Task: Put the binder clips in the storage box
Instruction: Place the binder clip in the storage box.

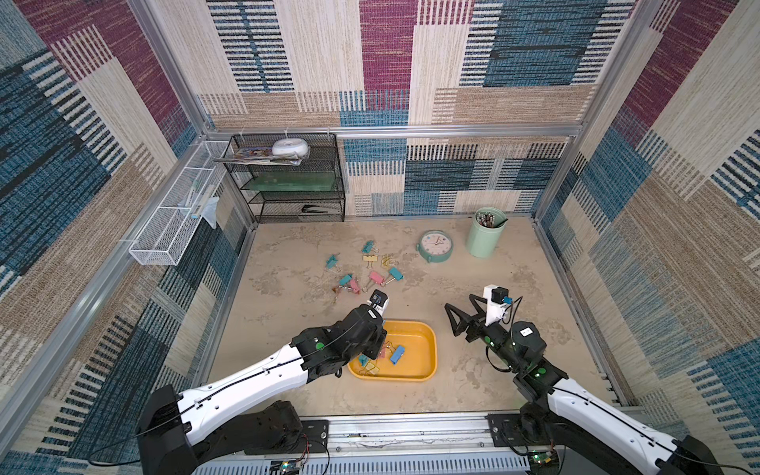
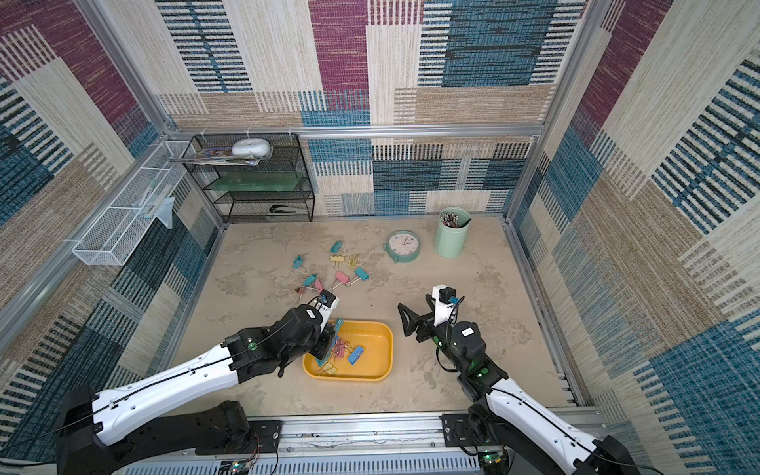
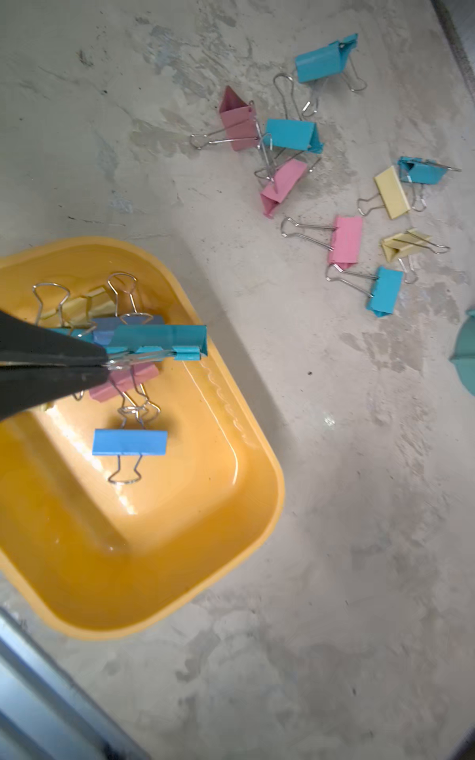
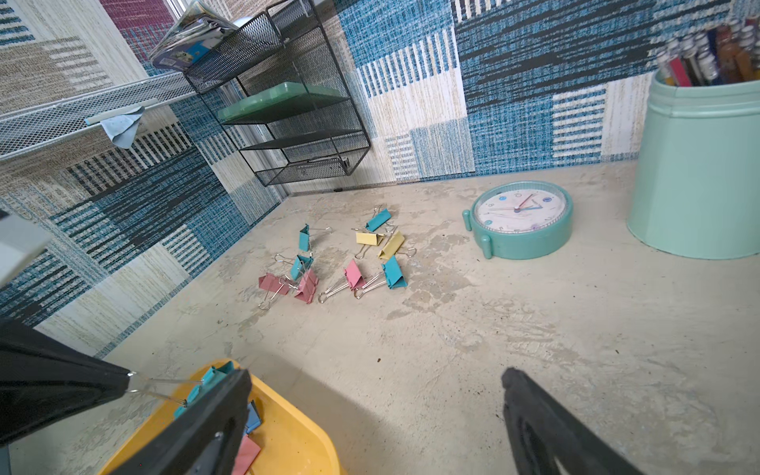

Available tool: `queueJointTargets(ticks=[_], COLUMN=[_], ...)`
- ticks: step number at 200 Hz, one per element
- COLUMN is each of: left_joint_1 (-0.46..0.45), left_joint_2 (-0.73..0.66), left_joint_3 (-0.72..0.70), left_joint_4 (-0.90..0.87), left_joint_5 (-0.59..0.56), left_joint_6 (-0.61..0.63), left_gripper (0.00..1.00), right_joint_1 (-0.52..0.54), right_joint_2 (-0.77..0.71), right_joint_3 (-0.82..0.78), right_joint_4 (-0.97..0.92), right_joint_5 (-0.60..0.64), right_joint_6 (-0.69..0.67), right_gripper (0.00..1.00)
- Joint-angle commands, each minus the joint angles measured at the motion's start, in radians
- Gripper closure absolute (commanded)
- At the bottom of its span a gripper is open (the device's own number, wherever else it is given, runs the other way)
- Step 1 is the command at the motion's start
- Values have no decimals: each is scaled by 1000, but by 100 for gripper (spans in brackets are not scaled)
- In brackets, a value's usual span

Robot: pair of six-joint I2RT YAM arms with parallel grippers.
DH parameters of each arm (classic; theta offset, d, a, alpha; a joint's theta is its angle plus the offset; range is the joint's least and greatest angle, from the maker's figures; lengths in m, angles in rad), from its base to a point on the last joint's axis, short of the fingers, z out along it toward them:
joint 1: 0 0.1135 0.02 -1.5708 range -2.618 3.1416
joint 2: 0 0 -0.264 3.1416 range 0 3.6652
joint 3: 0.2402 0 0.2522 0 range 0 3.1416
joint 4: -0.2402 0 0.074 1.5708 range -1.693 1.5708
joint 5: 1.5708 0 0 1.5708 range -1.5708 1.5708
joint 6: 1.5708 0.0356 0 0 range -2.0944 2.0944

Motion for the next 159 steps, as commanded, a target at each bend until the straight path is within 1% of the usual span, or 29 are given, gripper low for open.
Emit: queueJointTargets(ticks=[1,32,62,75,100,127,142,149,159], left_joint_1=[-3,-4,-3,-3,-3,7,50,82,155], left_joint_2=[35,118,175,185,187,148,129,123,120], left_joint_3=[-13,-9,-18,-26,-16,19,64,83,110], left_joint_4=[57,117,158,181,178,152,127,118,114], left_joint_5=[-19,40,27,40,19,-66,-100,-95,-67], left_joint_6=[29,46,43,40,13,-7,-25,-33,-48], left_gripper=[100,100,100,100,82,74,70,69,66], right_joint_1=[1,1,1,1,1,1,2,1,1], right_joint_2=[7,10,12,10,12,12,12,13,15], right_joint_3=[-2,-2,-2,-2,-2,-2,-2,-1,-1], right_joint_4=[9,11,11,13,14,14,16,17,18], right_joint_5=[6,4,1,0,-4,-7,-13,-14,-16], right_joint_6=[-1,-1,-1,1,2,2,4,4,5], right_gripper=[2,2,2,1,2,2,1,2,2])
